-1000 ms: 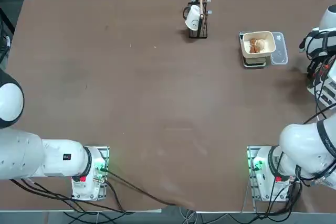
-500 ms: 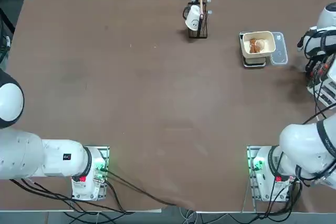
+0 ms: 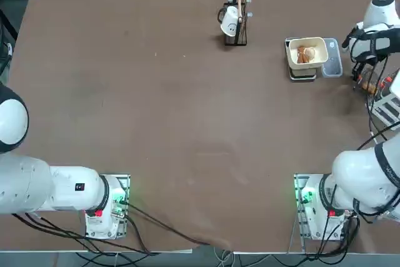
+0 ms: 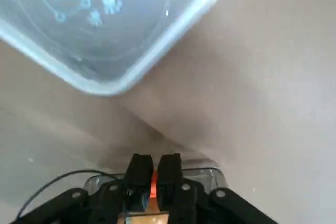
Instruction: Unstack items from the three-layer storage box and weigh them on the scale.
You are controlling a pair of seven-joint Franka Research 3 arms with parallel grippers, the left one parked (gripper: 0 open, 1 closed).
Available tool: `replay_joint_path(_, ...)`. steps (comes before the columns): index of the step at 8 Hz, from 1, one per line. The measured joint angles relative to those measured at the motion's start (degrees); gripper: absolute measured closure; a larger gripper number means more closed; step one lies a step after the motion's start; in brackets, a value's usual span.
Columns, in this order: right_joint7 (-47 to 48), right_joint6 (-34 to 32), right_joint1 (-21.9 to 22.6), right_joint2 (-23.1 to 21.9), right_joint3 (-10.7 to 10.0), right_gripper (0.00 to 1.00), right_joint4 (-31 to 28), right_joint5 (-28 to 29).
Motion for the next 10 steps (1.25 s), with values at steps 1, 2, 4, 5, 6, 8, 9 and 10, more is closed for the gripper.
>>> replay_joint_path(1,0.86,0.00,0.86,0.00,-0.01,0.90,0.19,0.00)
replay_joint_path(2,1.58,0.02,1.73,0.01,0.00,0.90,0.47,0.15)
replay_joint_path(4,1.97,-0.40,2.68,0.01,-0.07,0.90,1.23,1.54)
replay_joint_path(5,1.97,-0.41,2.70,0.01,-0.10,0.90,1.26,1.68)
replay_joint_path(6,2.14,-0.41,2.72,0.01,-0.15,0.92,1.29,2.53)
replay_joint_path(8,2.08,0.24,3.08,-0.05,-0.12,0.70,2.68,12.90)
replay_joint_path(9,1.99,0.20,3.80,-0.20,0.12,0.53,3.74,15.63)
replay_joint_path(10,2.03,-0.88,4.32,-0.49,0.24,0.35,4.53,16.39)
